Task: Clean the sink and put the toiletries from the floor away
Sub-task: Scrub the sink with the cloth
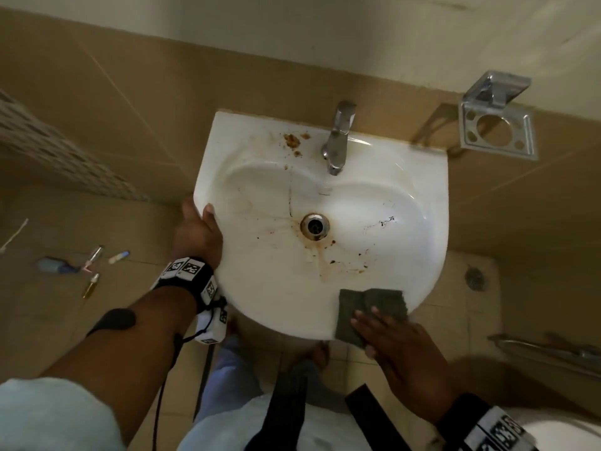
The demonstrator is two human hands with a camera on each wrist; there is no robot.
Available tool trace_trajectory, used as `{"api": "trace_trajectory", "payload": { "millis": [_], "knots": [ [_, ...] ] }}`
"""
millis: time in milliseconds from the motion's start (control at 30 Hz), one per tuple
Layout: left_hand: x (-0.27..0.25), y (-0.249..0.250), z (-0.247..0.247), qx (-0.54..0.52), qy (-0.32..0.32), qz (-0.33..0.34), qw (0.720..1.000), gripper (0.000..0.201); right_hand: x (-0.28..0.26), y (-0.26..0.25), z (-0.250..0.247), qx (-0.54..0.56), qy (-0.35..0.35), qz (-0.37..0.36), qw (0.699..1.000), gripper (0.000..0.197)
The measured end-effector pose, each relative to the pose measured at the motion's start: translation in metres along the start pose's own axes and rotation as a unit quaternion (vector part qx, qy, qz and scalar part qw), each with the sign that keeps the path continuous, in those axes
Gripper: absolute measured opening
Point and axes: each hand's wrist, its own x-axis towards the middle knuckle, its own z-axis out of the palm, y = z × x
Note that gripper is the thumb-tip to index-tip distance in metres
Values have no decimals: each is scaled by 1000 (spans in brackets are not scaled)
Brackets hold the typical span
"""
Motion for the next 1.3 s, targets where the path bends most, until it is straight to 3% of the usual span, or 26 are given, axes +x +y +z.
{"api": "trace_trajectory", "payload": {
  "millis": [100,233,400,500,600,667,733,800,867,933,1033,1100,1233,1300],
  "knots": [
    [3,-7,-5,-19,-38,4,999,51,24,-5,-10,4,-29,-26,999,60],
    [6,-12,-12,-121,-111,27,986,64,41,-17,-11,6,-27,-17,999,47],
    [25,-46,-36,-193,-243,15,951,75,96,-108,26,106,-10,12,994,45],
    [22,-55,-57,-201,-242,39,948,65,172,-181,35,163,20,67,984,51],
    [21,-70,-75,-139,-222,79,962,61,262,-227,28,150,74,161,973,48],
    [19,-76,-85,-56,-180,198,962,55,306,-227,19,166,96,220,957,45],
    [11,-67,-94,59,-168,359,916,56,319,-212,14,193,85,229,950,47],
    [10,-61,-87,151,-210,456,852,60,296,-193,13,238,110,194,945,48],
    [17,-62,-73,260,-231,494,797,61,249,-175,15,258,185,189,929,46],
    [29,-57,-61,334,-208,498,773,63,196,-151,23,208,252,237,915,45],
    [55,-43,-57,337,-163,476,796,63,121,-107,36,37,266,334,904,51],
    [82,-29,-51,328,-172,440,818,64,86,-81,45,-32,245,407,879,61],
    [144,11,-29,252,-176,357,882,67,71,-51,57,11,252,477,842,87],
    [165,30,-20,223,-215,330,892,69,77,-45,58,24,258,486,835,91]
  ]
}}
